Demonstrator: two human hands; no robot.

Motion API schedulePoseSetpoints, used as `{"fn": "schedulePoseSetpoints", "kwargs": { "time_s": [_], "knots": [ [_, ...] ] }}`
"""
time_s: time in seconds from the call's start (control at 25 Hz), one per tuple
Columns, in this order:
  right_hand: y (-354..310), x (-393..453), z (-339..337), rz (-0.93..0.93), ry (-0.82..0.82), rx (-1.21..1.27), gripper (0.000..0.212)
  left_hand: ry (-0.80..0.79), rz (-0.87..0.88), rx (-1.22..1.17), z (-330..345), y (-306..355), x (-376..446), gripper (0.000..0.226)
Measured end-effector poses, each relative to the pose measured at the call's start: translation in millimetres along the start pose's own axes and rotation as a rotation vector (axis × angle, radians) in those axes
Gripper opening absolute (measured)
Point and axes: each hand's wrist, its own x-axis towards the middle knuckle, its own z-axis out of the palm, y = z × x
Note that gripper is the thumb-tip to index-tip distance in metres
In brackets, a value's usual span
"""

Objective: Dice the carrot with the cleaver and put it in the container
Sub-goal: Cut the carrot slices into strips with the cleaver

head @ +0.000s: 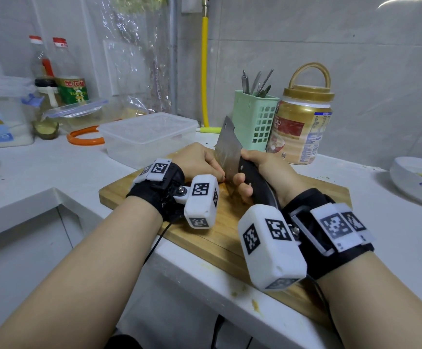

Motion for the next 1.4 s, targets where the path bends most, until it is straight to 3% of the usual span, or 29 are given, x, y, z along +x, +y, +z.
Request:
{"fn": "schedulePoseSetpoints", "kwargs": {
  "time_s": [0.52, 1.04, 1.4],
  "knots": [
    [-3.3, -7.2, -9.4, 0.085, -0.059, 0.037, 0.02, 0.007, 0.002, 0.032, 0.1, 1.9, 1.7, 0.007],
    [-0.9, -7.8, -19.0, -0.051, -0.089, 0.268, 0.016, -0.011, 0.048, -0.001, 0.6, 4.3, 0.6, 0.013],
    [-6.0, -12.9, -34.9, -0.069, -0.069, 0.3, 0.021, 0.048, 0.031, 0.054, 5.6, 15.4, 0.4, 0.015]
  ]
}}
